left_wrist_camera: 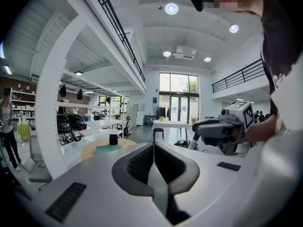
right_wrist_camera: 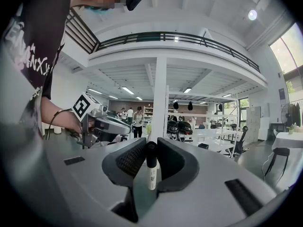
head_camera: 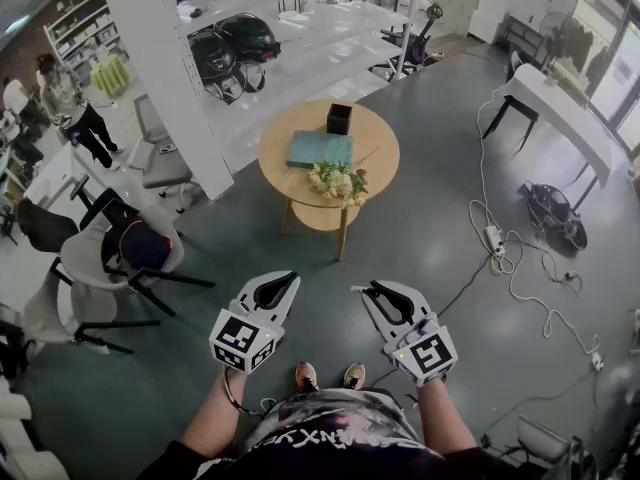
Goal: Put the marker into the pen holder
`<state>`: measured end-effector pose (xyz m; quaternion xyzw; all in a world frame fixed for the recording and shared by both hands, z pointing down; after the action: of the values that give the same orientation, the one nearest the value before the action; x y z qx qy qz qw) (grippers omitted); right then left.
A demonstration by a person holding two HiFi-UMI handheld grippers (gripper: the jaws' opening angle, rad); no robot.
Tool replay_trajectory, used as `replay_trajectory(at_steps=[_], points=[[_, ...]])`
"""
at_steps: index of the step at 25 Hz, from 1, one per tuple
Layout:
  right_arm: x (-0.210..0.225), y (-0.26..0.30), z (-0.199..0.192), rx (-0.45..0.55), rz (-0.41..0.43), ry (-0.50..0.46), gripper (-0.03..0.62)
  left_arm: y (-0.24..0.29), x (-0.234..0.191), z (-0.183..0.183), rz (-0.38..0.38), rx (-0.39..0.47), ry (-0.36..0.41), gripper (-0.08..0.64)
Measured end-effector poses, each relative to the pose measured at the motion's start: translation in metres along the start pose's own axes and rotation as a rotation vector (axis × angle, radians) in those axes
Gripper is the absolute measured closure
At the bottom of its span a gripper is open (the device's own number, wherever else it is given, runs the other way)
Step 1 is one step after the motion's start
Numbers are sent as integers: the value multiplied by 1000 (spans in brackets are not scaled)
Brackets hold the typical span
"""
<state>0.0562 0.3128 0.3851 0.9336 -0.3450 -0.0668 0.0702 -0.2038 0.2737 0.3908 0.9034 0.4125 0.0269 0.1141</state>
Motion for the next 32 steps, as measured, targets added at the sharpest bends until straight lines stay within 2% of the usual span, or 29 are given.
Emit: replay_trajectory(at_steps=[32], points=[[19, -23, -5, 26, 16, 49, 515, 15, 25, 11, 2, -12, 17, 534]])
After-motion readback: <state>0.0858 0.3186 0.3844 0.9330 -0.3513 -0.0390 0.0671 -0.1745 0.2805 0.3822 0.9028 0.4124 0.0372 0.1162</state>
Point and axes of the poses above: the fingertips, and each gripper's own axes: y forward along the fingers, x to its right, z out of its top, the point moved 10 cm from there along -y, backward along the fingers, and after that the axes turned 4 degrees about -z, right-handed, at the moved point
